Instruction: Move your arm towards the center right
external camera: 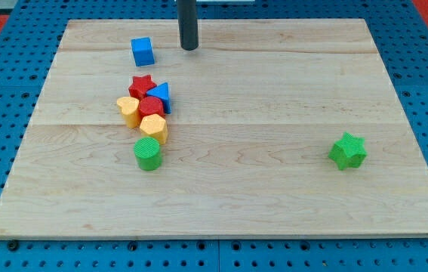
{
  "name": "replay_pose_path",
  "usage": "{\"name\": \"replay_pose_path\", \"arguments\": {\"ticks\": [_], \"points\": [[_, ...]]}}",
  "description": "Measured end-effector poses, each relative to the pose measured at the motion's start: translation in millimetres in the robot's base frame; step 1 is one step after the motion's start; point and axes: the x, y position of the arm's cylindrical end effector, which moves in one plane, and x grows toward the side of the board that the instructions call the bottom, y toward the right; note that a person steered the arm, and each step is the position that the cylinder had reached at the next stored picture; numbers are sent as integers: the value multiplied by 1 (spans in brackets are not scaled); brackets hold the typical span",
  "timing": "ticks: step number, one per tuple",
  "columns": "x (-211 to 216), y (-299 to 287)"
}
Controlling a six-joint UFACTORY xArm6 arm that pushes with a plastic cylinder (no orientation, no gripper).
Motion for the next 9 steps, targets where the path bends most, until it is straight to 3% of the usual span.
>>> {"name": "replay_pose_path", "arguments": {"ticks": [1,5,6,7,8,9], "points": [[33,-1],[39,0],[60,78],[119,151],[129,196],[106,173]]}}
